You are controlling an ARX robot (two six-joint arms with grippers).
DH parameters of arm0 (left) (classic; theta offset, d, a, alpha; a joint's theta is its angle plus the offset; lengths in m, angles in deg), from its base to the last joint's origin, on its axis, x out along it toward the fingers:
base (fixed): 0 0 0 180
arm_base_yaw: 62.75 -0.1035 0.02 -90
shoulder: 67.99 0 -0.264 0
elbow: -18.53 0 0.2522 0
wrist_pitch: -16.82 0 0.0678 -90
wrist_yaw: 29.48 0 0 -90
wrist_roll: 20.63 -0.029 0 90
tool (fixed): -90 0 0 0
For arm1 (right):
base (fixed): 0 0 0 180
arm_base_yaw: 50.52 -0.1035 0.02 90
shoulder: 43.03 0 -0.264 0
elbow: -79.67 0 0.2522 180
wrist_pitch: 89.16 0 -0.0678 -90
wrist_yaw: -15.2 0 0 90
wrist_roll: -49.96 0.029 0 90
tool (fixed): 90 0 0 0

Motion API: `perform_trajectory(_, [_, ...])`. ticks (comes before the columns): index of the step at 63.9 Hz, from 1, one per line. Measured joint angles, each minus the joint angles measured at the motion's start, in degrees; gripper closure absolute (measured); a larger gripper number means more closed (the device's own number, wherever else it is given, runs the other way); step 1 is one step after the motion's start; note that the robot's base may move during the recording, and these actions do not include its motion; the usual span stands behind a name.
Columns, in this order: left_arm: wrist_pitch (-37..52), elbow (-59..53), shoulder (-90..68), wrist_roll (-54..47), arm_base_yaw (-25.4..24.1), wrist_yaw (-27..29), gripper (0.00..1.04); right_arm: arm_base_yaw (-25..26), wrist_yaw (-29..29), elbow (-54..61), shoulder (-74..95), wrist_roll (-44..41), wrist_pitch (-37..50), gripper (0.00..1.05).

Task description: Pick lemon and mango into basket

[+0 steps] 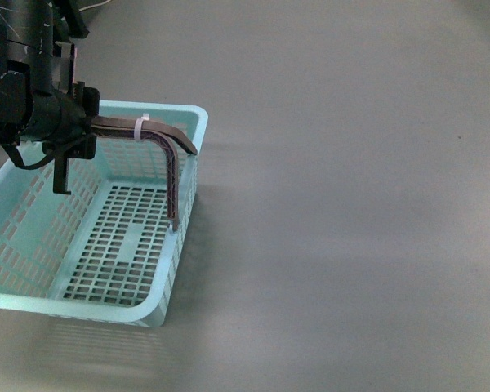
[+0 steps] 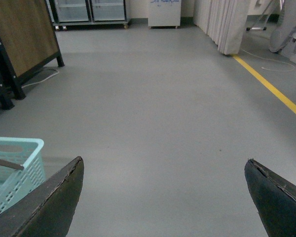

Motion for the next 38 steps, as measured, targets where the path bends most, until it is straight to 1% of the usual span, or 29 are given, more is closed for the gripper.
perform_trajectory(10, [1.31,-7.04,7.74,0.37,1.25,1.11,0.90,0.00,0.00,0.00,0.00,0.00,0.00,0.09])
perform_trajectory(22, [0.92,-17.88,25.68,1.92,4.13,3.37,0.90,0.00,0.02,0.00,0.00,0.00,0.00,0.09])
perform_trajectory(30, [-5.38,-24.06,39.82,3.74,5.99,5.55,0.90,0.00,0.00,0.00,0.00,0.00,0.00,0.09])
perform_trajectory(38, [-12.37,-27.02,52.46,4.20,6.82,8.66,0.90,0.00,0.02,0.00,0.00,0.00,0.00,0.09])
